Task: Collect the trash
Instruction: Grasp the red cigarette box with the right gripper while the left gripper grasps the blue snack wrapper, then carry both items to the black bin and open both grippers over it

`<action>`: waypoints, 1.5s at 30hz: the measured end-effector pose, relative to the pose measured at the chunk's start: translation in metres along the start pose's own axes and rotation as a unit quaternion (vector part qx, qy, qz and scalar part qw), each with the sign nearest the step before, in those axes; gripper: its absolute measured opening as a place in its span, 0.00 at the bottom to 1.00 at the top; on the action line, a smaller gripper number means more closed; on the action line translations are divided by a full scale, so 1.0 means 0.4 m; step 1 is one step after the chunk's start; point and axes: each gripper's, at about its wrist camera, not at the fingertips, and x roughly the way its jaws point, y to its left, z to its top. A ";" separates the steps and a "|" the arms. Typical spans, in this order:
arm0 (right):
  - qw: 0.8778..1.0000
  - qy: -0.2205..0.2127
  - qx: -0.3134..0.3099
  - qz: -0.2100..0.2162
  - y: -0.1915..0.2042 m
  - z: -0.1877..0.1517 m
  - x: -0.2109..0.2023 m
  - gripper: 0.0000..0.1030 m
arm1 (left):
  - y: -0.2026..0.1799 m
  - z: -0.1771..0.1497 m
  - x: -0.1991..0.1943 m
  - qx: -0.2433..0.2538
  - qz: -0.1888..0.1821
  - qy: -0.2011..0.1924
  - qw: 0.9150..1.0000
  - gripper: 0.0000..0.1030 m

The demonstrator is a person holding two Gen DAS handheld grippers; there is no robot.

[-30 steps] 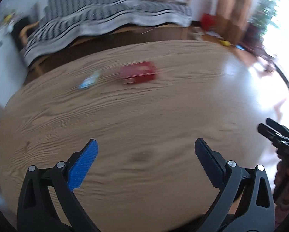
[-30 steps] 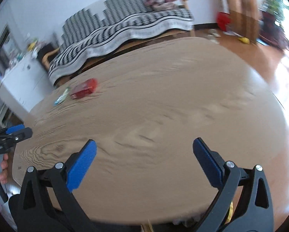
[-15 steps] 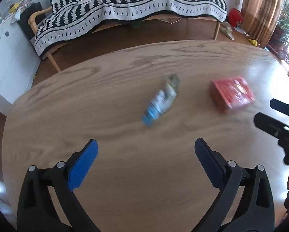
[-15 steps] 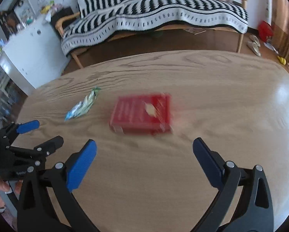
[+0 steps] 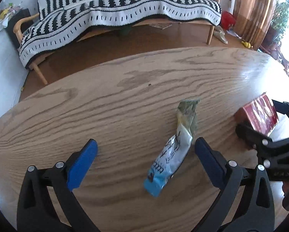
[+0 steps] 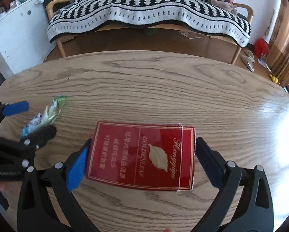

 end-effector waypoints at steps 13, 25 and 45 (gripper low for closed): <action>0.998 -0.058 -0.017 0.012 -0.031 -0.067 -0.174 0.81 | -0.125 -0.035 -0.141 0.018 0.010 -0.024 0.999 0.08; 0.991 -0.117 0.067 0.001 -0.281 -0.319 -0.574 0.81 | -0.493 -0.171 -0.461 0.077 -0.068 -0.066 0.993 0.08; 0.952 -0.097 0.283 -0.071 -0.687 -1.108 -0.849 0.82 | -1.146 -0.846 -0.528 0.206 -0.244 0.044 0.947 0.08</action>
